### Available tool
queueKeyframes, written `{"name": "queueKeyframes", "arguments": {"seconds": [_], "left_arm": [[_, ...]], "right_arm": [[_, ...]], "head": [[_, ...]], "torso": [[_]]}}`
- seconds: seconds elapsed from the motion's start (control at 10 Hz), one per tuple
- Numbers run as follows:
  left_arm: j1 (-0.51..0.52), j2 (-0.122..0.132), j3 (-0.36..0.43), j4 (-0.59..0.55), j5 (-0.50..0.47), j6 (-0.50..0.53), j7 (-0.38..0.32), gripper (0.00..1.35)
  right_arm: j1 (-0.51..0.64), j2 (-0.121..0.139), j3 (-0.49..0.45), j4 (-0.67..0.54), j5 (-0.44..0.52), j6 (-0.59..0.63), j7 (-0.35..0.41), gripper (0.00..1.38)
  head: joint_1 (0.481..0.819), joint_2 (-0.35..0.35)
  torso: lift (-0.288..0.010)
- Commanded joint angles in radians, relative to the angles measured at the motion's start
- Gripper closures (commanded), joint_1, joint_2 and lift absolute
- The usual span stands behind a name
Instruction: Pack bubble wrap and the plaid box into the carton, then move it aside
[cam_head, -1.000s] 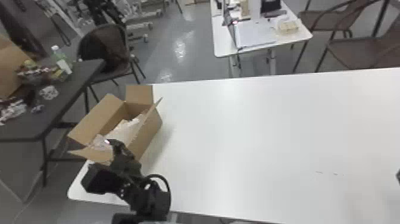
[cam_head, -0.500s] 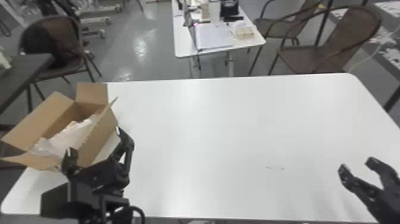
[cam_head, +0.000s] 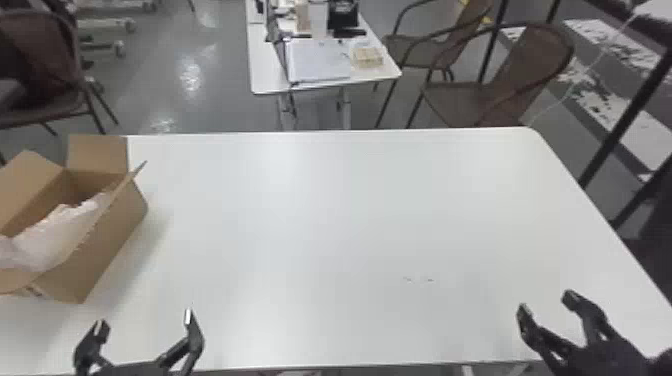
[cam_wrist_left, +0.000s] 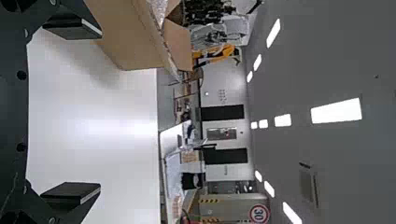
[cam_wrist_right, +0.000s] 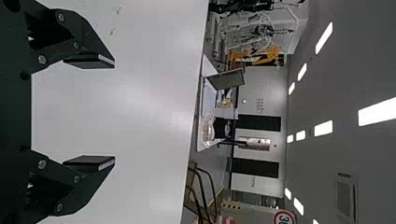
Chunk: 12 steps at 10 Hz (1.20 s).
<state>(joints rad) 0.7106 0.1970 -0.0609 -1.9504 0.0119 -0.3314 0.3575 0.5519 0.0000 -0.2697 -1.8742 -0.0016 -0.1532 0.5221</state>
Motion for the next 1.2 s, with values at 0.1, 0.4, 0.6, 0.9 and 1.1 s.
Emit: {"name": "queueKeyframes", "arguments": {"seconds": [0.1, 0.4, 0.6, 0.9, 1.1], "left_arm": [[0.004, -0.021, 0.013, 0.015, 0.002, 0.006, -0.058, 0.15], [-0.002, -0.047, 0.039, 0.015, 0.006, 0.020, -0.129, 0.15], [-0.005, -0.041, 0.036, 0.016, 0.016, 0.025, -0.135, 0.15], [-0.005, -0.039, 0.036, 0.016, 0.026, 0.037, -0.140, 0.15], [-0.006, -0.039, 0.036, 0.018, 0.036, 0.038, -0.149, 0.15]], "right_arm": [[0.046, 0.001, 0.032, 0.026, 0.068, -0.077, -0.027, 0.52], [0.057, 0.001, 0.046, 0.024, 0.068, -0.086, -0.062, 0.52], [0.057, 0.001, 0.046, 0.029, 0.060, -0.081, -0.065, 0.52], [0.059, 0.001, 0.047, 0.024, 0.060, -0.078, -0.065, 0.52], [0.059, 0.001, 0.049, 0.021, 0.063, -0.078, -0.067, 0.52]], "head": [[0.695, 0.021], [0.695, 0.035], [0.695, 0.037], [0.695, 0.035], [0.695, 0.034]], "torso": [[-0.137], [-0.137], [-0.137], [-0.137], [-0.137]]}}
